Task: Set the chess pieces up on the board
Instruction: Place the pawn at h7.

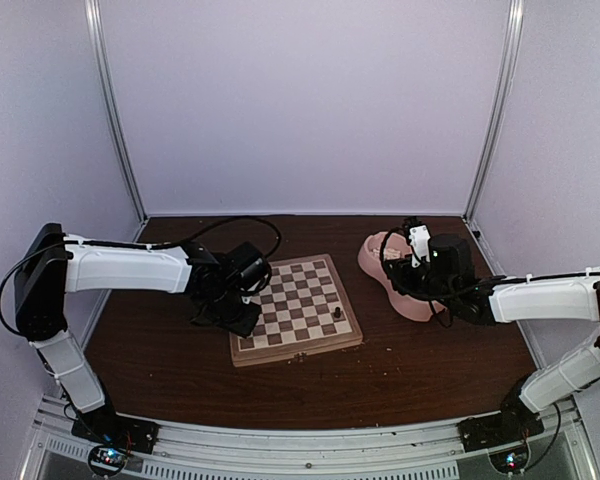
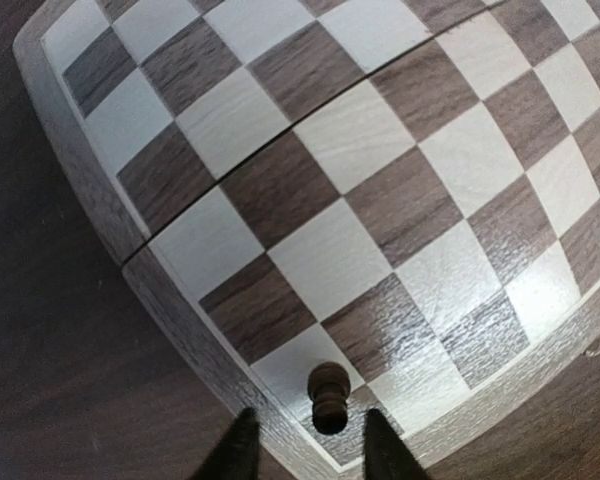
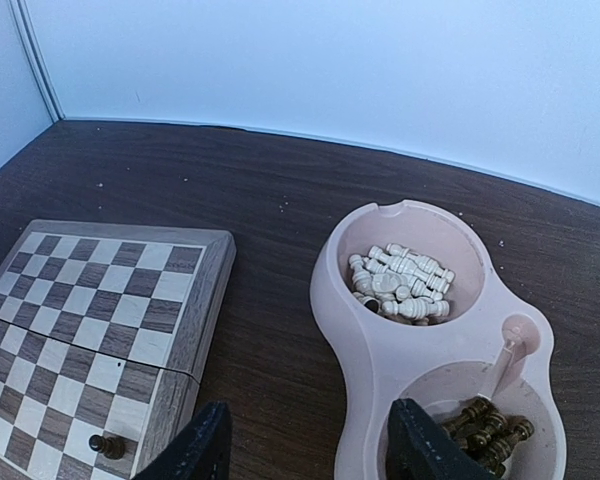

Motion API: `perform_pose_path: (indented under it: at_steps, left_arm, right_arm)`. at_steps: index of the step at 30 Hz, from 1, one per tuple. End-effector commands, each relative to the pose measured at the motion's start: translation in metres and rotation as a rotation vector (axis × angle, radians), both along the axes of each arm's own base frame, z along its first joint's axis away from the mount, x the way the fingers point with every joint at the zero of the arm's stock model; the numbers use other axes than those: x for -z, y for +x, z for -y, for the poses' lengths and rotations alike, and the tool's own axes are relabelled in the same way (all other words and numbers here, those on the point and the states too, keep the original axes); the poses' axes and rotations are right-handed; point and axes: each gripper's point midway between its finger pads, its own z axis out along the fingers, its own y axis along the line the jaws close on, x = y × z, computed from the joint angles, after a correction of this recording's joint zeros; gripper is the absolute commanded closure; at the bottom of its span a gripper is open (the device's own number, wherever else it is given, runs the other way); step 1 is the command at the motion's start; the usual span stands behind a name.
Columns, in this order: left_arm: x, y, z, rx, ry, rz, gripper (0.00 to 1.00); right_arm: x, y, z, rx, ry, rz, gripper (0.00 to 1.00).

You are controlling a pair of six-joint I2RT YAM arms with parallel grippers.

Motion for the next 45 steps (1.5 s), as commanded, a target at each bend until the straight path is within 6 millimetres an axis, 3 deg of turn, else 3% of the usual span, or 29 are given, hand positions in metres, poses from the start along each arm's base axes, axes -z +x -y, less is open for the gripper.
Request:
perform_pose_path:
  at_steps: [1,5,13,17,24,29,34,39,45]
  left_arm:
    - [-0.008,0.01,0.009,-0.01,-0.037,0.022,0.52]
    - [-0.021,0.013,0.01,-0.009,-0.056,0.052,0.43]
    - [-0.065,0.015,0.012,0.009,-0.143,0.144,0.45]
    - [-0.089,0.012,0.014,0.059,-0.225,0.21,0.46]
    - [-0.126,0.002,0.012,0.116,-0.37,0.327,0.46]
    - [-0.138,-0.003,0.002,0.117,-0.402,0.38,0.46]
    - [-0.149,-0.007,-0.007,0.113,-0.415,0.422,0.46]
    - [-0.159,-0.009,-0.014,0.109,-0.431,0.461,0.46]
    - [-0.151,-0.011,-0.017,0.101,-0.423,0.447,0.46]
  right_arm:
    - [-0.014,0.001,0.001,-0.004,0.013,0.027,0.44]
    - [-0.016,0.0,0.001,-0.004,0.014,0.032,0.44]
    - [-0.016,0.001,0.004,0.012,0.01,0.028,0.44]
    - [-0.011,0.005,0.017,0.093,-0.025,0.009,0.44]
    - [0.002,0.015,0.043,0.189,-0.06,-0.072,0.6]
    - [0.004,0.017,0.074,0.286,-0.047,-0.105,0.67]
    - [0.023,0.023,0.095,0.398,0.024,-0.231,0.69]
    - [0.028,0.029,0.099,0.498,0.077,-0.367,0.71]
    - [0.036,0.029,0.114,0.66,0.191,-0.52,0.73]
